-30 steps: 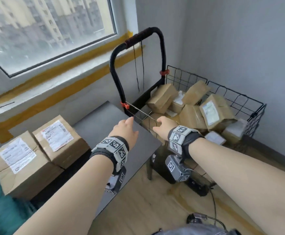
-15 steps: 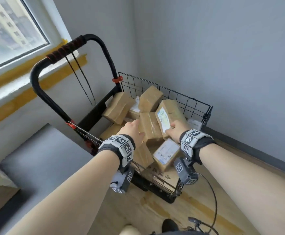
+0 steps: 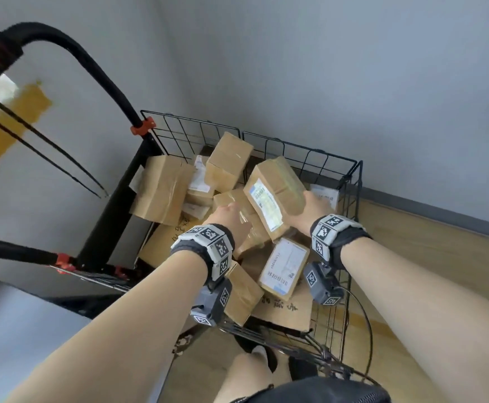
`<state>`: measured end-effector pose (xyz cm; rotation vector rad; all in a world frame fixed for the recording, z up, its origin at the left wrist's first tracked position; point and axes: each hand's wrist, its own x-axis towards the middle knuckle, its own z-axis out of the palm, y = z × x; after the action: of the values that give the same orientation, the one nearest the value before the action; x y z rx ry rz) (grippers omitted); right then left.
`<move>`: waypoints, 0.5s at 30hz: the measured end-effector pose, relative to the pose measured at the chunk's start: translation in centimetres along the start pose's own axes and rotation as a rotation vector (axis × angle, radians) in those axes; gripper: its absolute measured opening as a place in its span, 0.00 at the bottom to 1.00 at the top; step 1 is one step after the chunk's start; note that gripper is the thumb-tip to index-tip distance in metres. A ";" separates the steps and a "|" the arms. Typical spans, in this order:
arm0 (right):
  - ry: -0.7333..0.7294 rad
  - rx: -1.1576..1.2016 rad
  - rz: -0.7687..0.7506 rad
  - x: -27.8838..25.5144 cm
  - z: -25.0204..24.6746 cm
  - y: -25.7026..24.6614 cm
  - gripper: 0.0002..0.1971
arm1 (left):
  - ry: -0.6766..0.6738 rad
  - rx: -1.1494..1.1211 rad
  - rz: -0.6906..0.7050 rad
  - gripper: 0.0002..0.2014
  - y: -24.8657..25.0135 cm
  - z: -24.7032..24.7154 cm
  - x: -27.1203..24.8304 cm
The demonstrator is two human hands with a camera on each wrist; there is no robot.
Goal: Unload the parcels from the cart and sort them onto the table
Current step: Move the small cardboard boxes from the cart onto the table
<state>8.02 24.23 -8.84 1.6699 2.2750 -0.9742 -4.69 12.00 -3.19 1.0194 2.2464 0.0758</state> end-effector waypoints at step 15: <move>0.004 0.034 0.117 4.1 3.0 0.9 0.45 | -0.117 0.046 0.022 0.26 -0.9 1.1 4.6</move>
<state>6.63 25.95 -13.50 1.7976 2.1475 -0.9899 -6.85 14.29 -6.81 1.0460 2.1404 -0.0256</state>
